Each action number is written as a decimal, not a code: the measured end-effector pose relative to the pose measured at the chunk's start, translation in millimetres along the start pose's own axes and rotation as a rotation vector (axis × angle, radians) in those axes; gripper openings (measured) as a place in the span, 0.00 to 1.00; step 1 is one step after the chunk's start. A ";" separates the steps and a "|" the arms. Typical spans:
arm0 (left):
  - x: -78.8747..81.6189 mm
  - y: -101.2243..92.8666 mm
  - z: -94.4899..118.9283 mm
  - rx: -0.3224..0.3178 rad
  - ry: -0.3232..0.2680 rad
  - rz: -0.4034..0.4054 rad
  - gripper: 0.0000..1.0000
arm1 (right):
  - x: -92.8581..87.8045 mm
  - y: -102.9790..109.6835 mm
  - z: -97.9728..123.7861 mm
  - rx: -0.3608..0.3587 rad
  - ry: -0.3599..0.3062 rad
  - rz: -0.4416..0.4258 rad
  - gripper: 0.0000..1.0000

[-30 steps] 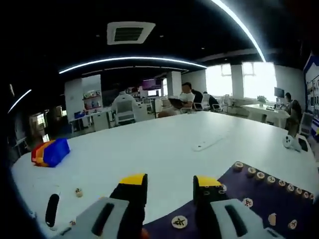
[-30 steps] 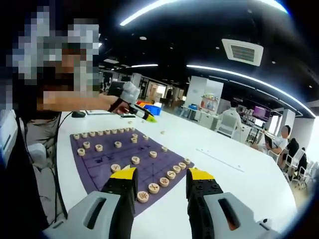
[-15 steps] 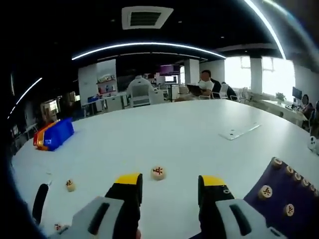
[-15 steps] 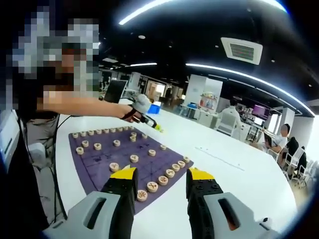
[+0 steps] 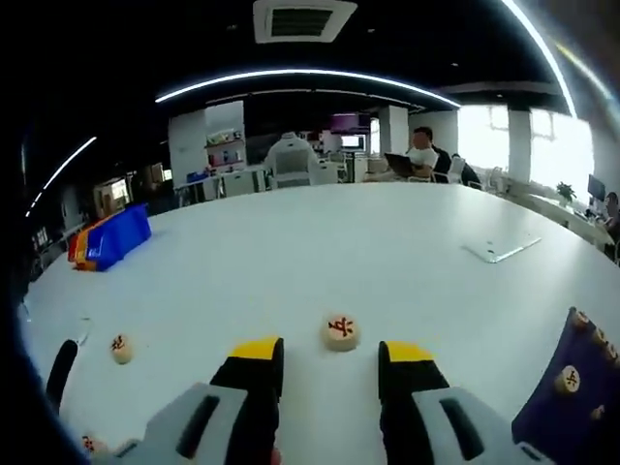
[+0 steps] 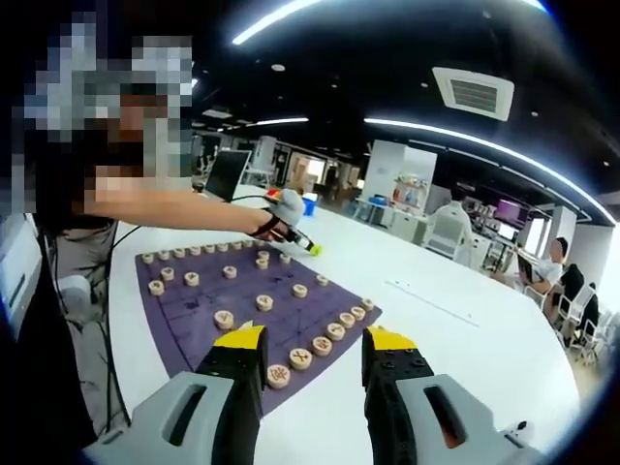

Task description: Pick up the chess pieces one by one and place each piece onto its starting position on the chessboard, setting the pieces on their correct points until all the chess pieces are arranged in the starting layout

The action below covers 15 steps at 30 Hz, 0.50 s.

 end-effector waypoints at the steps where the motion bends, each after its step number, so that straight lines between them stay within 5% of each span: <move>1: 0.1 -1.0 -2.3 -0.003 0.001 -0.004 0.40 | 0.3 0.5 -0.5 0.002 0.000 0.001 0.40; 4: -1.2 -4.3 -4.3 -0.001 0.004 -0.023 0.35 | 0.5 1.1 -1.9 0.007 0.000 0.005 0.40; 7: 1.2 -5.9 -8.6 0.015 -0.003 -0.022 0.19 | -1.8 1.0 -2.7 0.008 0.007 0.004 0.40; 15: 9.6 -17.1 7.2 -0.017 -0.018 -0.033 0.19 | -1.5 -0.5 -1.3 0.004 0.006 0.002 0.40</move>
Point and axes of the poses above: the point that each gripper's makers call its tool centre point, and the gripper's own axes: z roughly backward along the fingers, y roughly to its left, x roughly out of its top, the point moved 7 cm from there along z, roughly backward along the fingers, and after that the axes turned 8 degrees about z, right-handed, at the moved point
